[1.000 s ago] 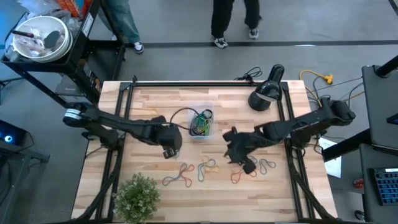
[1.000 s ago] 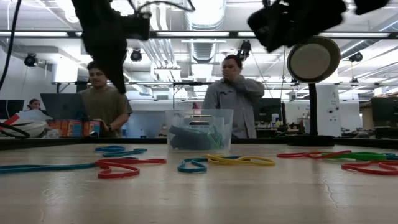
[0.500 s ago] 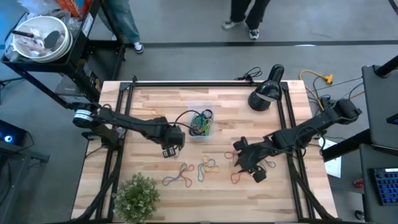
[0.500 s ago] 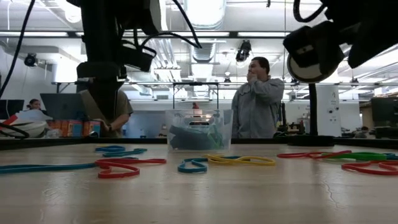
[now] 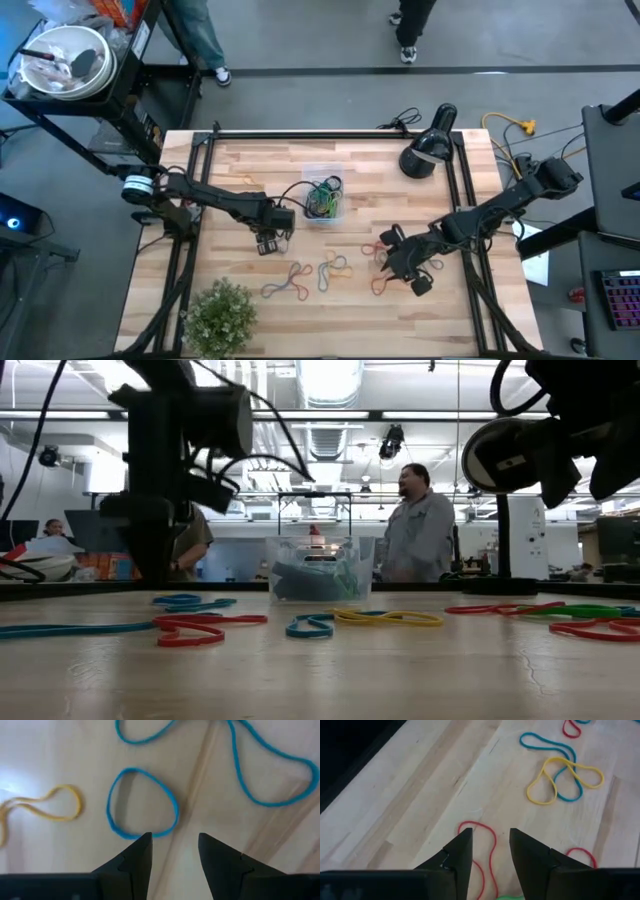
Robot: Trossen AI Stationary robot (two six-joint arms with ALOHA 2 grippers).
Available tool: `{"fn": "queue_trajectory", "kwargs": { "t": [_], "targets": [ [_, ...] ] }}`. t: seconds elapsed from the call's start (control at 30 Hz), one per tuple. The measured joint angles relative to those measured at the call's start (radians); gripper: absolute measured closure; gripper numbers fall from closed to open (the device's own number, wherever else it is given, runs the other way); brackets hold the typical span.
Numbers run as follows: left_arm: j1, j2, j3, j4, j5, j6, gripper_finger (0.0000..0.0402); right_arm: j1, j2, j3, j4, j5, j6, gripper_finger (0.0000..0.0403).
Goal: Pick and place rubber bands into bin
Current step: Put the blue rubber band into the transparent bin
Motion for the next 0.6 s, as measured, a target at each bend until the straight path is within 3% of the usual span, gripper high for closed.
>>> {"fn": "queue_trajectory", "kwargs": {
  "t": [0.6],
  "targets": [
    [0.099, 0.006, -0.089, 0.132, 0.079, 0.104, 0.0270, 0.000, 0.000, -0.011, 0.004, 0.012, 0.011, 0.0294]
  ]
}}
